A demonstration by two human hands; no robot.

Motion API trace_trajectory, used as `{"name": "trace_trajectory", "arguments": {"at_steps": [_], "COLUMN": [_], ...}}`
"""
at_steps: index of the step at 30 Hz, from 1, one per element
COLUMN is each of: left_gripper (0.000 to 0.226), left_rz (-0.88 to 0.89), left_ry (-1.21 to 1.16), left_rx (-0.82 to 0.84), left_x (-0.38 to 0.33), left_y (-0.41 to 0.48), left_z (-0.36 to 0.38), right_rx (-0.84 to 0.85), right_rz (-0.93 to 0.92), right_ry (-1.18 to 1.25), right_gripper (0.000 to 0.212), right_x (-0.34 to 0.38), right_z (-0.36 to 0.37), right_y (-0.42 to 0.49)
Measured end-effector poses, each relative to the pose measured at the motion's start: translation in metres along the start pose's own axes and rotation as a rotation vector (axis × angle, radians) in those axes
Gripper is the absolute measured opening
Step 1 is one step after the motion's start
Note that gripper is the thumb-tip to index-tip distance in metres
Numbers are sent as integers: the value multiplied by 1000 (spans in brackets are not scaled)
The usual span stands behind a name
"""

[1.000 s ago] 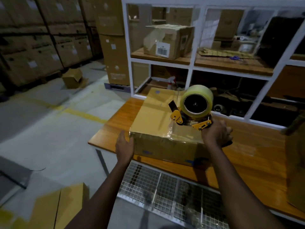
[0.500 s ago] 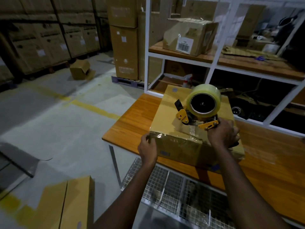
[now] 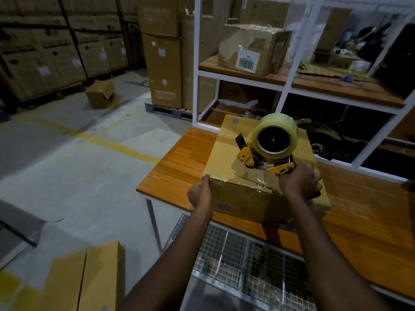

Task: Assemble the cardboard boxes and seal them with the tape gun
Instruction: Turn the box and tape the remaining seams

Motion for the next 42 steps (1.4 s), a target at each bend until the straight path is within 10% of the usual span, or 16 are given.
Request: {"name": "trace_trajectory", "arguments": {"at_steps": [16, 24, 30, 42], "left_gripper": [15, 54, 69, 83], "left_rz": [519, 1331, 1446, 1822], "left_ry": [601, 986, 1621, 1675], "left_rx": [53, 458, 800, 847], "left_x": [-22, -54, -57, -49], "left_y": [21, 34, 45, 25], "left_z": [-38, -17, 27, 50], "right_rx": [-35, -89, -129, -174], "right_rz": [29, 51, 92, 168], "right_ry": [-20, 18, 44, 40], "right_gripper": [14, 18, 15, 11], "right_x": [-7, -9, -16, -49], "right_z": [1, -10, -16, -34], "right_y": [-1, 3, 5, 7]}}
Point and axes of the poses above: each hand's wrist, its own y-axis towards the middle knuckle, its own z-axis out of the palm, x = y × z, the point moved 3 cm from there along y, towards the middle knuckle
